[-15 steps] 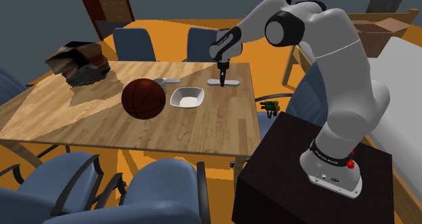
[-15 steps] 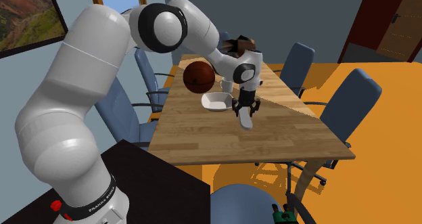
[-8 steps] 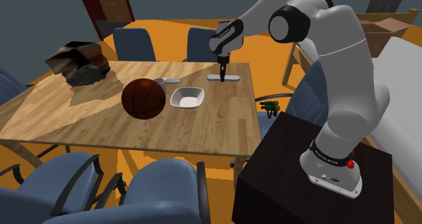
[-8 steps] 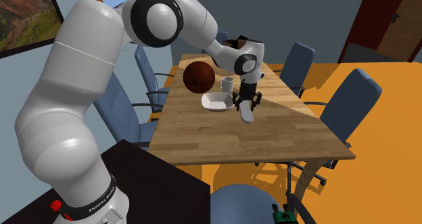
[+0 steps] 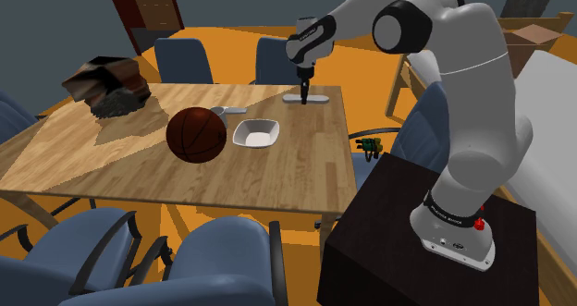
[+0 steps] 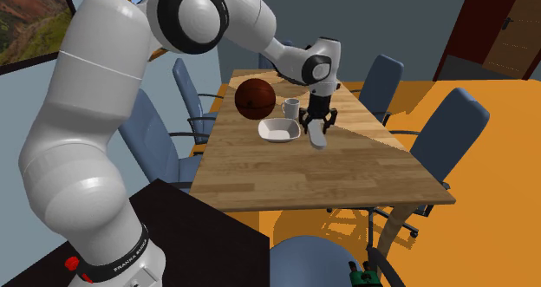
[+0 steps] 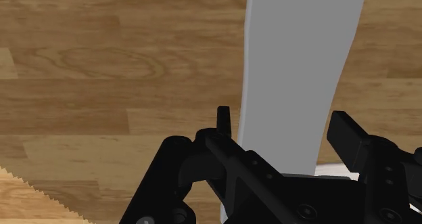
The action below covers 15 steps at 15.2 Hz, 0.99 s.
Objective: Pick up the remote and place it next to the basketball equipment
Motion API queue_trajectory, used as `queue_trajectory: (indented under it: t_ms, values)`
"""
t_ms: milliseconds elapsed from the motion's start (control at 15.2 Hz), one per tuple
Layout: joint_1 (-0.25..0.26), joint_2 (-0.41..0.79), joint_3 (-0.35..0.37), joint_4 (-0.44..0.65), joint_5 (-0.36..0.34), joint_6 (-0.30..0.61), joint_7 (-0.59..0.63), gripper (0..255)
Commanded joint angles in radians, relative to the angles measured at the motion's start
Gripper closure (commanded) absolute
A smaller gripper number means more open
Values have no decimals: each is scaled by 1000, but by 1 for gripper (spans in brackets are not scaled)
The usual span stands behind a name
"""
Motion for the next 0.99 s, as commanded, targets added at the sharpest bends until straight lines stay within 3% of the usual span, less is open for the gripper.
queue_trajectory:
  t_ms: [0, 924]
  values:
    - [1, -16, -2, 5, -3, -21, 1, 255]
    - [4, -88, -13, 85, -22, -172, 16, 255]
